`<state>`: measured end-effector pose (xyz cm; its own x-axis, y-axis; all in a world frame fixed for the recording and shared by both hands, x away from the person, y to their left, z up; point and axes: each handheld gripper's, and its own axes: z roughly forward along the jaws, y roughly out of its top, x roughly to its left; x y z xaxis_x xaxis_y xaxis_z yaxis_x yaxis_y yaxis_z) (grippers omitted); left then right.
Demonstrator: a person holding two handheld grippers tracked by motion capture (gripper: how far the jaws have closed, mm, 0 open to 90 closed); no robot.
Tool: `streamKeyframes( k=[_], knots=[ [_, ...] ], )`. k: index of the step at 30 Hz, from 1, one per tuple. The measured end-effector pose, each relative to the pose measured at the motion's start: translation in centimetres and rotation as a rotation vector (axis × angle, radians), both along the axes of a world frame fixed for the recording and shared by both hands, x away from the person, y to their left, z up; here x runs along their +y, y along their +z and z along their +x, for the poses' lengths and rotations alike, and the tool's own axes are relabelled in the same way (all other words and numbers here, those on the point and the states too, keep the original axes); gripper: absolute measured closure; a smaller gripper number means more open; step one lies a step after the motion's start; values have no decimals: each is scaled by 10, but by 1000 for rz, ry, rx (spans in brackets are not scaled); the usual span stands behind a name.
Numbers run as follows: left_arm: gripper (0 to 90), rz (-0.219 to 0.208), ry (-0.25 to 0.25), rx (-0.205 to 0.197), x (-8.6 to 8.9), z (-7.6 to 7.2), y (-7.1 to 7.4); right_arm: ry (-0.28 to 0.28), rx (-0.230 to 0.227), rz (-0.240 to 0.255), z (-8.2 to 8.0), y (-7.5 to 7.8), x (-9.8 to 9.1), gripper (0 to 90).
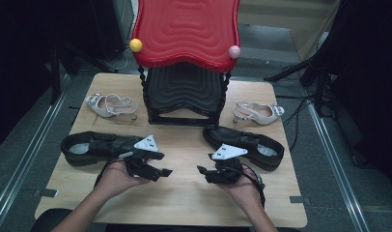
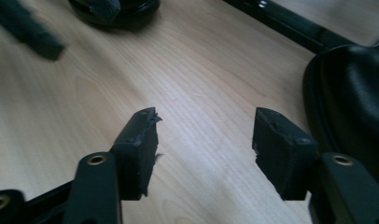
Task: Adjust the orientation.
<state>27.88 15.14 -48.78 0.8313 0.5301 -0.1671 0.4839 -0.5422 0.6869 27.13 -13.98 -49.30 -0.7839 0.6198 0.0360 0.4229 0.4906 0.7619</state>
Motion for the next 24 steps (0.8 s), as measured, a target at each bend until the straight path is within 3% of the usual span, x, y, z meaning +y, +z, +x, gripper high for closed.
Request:
streamKeyframes(
  k=[2, 6, 10, 12, 15, 17, 20, 24],
  knots=[
    [480, -4, -8, -12, 3, 0, 2, 2, 10, 7, -1, 1, 0, 434],
    [544, 18, -17, -40, 5, -2, 3, 13, 11, 11, -2, 4, 3, 469],
    [543, 24, -29, -27, 8, -1, 2, 49, 87, 59, 4, 4, 7, 512],
    [533, 23, -26, -26, 8, 0, 2, 47, 86, 54, 4, 4, 8, 523],
    [507, -14, -4, -22, 10, 1, 2, 41, 67, 48, 1, 2, 5, 551],
    [501, -5, -1, -11, 9, 1, 2, 33, 84, 72, 1, 2, 2, 557],
    [492, 6, 0, -3, 9, 1, 3, 42, 70, 77, 0, 1, -1, 554],
    [452, 7, 6, 1, 13, 3, 6, 47, 56, 34, -2, 1, 0, 501]
  ],
)
